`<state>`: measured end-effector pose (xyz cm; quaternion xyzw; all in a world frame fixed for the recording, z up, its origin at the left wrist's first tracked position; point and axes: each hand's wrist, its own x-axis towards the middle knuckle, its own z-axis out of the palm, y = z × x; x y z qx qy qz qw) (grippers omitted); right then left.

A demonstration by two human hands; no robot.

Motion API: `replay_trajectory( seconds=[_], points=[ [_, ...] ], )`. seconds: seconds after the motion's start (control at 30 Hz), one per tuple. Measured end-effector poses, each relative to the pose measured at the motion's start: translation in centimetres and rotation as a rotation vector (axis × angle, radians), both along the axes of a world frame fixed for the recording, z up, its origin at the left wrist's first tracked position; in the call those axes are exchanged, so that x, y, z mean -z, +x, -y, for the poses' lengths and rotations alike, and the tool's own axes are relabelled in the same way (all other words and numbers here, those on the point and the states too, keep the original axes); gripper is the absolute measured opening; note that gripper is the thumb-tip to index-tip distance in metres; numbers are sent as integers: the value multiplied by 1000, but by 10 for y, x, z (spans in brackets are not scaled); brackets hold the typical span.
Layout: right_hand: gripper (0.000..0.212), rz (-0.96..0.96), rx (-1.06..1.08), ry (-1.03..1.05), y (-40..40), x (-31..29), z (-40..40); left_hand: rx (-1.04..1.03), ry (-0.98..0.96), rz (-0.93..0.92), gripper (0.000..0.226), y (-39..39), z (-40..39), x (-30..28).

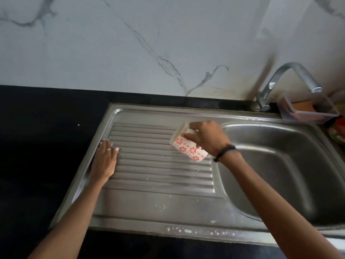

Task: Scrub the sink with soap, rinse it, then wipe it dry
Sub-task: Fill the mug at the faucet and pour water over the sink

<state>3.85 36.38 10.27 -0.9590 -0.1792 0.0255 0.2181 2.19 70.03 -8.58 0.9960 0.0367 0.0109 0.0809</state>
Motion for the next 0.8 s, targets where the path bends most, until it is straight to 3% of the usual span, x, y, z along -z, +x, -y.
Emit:
replay_trajectory(
  seconds=[0.07,0.23,0.37,0.6,0.7,0.8],
  points=[
    [31,39,-132,-132,5,-7,-32,-64,22,-30,63,-5,-14,9],
    [30,145,-372,-351,6,-12,-82,-234,-70,13,63,-9,31,-4],
    [29,199,-455,-463,-2,-14,-74,-96,-67,-6,72,-16,79,-4],
    [31,117,-403,-517,-13,-27,-4,225,-175,0,59,-31,199,-9],
    [34,77,-292,-434,-16,-29,31,302,-250,-29,65,-37,223,-19],
    [30,33,-113,-235,-17,-23,62,234,-251,28,65,-40,203,-34]
  ],
)
